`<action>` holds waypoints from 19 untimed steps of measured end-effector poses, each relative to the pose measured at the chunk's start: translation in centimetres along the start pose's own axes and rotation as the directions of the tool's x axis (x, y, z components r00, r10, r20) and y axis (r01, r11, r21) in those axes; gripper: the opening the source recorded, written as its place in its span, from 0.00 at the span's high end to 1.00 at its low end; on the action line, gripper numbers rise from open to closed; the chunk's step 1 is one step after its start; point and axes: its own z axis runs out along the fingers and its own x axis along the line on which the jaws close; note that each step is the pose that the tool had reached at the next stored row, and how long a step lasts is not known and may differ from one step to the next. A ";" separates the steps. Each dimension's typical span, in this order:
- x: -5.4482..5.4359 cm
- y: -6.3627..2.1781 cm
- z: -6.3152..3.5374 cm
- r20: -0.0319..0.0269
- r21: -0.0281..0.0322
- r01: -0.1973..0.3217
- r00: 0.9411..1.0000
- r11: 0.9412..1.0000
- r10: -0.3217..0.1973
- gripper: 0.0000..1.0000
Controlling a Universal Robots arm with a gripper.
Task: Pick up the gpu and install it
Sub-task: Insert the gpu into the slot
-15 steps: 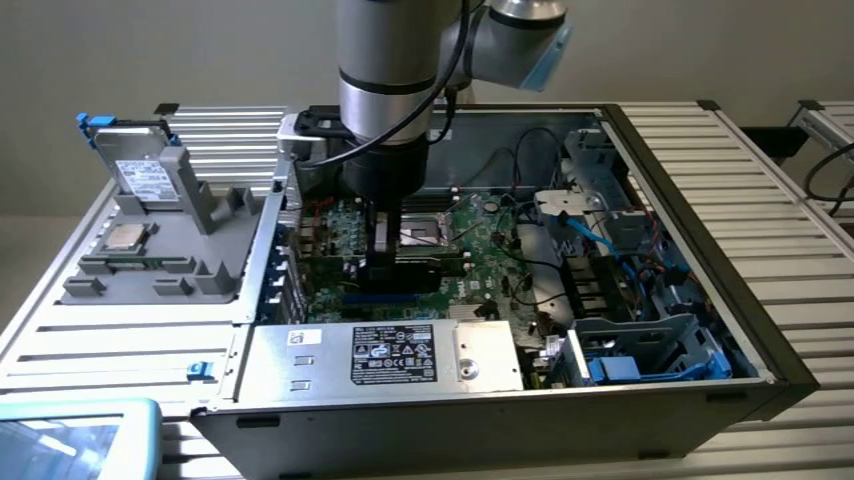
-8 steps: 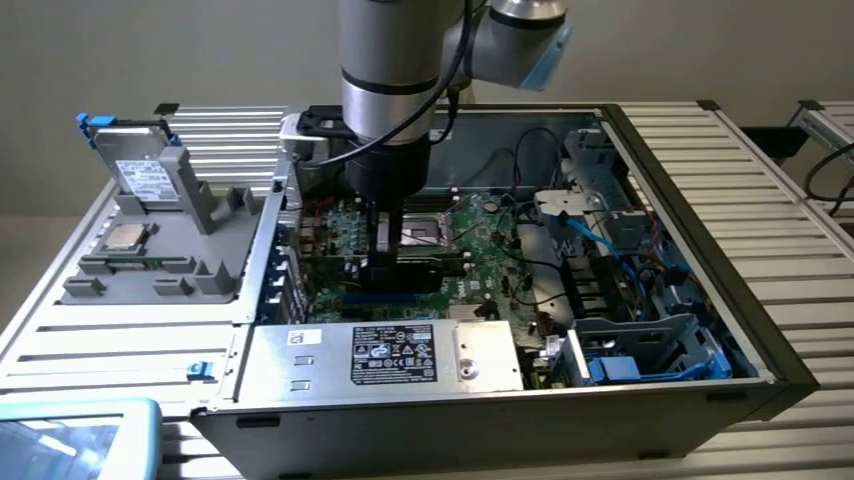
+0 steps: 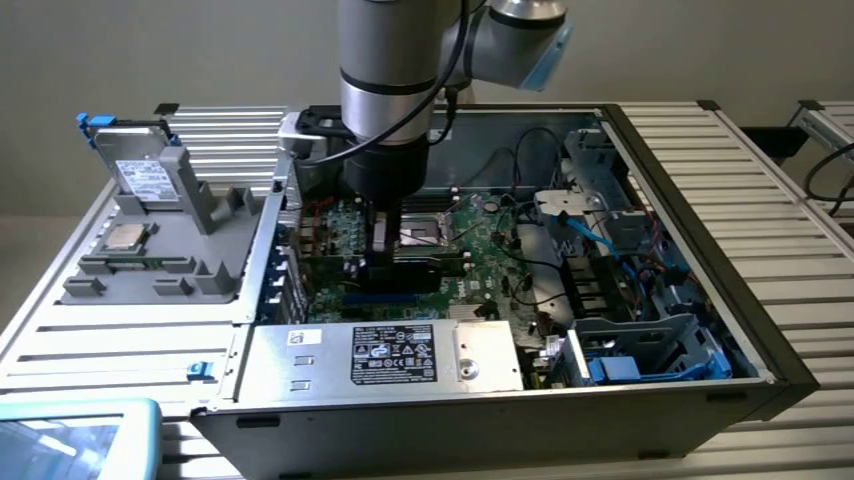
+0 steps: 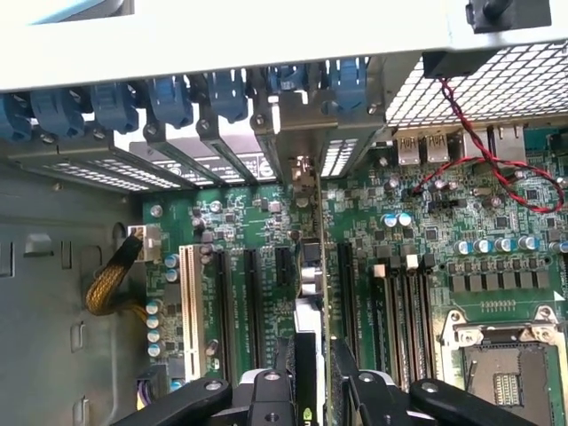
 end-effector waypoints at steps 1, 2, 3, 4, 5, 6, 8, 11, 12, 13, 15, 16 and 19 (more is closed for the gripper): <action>0.0 0.01 0.00 0.000 -0.001 -0.003 1.000 1.000 0.003 0.72; 0.0 0.01 0.01 0.000 -0.003 -0.007 1.000 1.000 0.007 0.72; 0.0 0.02 0.01 0.000 -0.005 -0.010 1.000 1.000 0.010 0.72; 0.0 0.01 0.00 0.000 -0.007 -0.013 1.000 1.000 0.013 0.72; 0.0 -0.02 0.00 0.000 -0.009 -0.013 1.000 1.000 0.013 0.72; 0.0 -0.02 0.00 0.000 -0.009 -0.013 1.000 1.000 0.013 0.72; 0.0 -0.03 0.00 0.000 -0.009 -0.013 1.000 1.000 0.013 0.72; 0.0 -0.04 0.16 0.000 -0.009 -0.013 1.000 1.000 0.013 0.72; 0.0 -0.04 0.17 0.000 -0.009 -0.013 1.000 1.000 0.013 0.72; 0.0 -0.04 0.17 0.000 -0.009 -0.013 1.000 1.000 0.013 0.72; 0.0 -0.04 0.18 0.000 -0.009 -0.013 1.000 1.000 0.013 0.72; 0.0 -0.04 0.21 0.000 -0.009 -0.013 1.000 1.000 0.013 0.72; -0.1 -0.04 0.26 0.000 -0.007 -0.006 1.000 1.000 0.006 0.72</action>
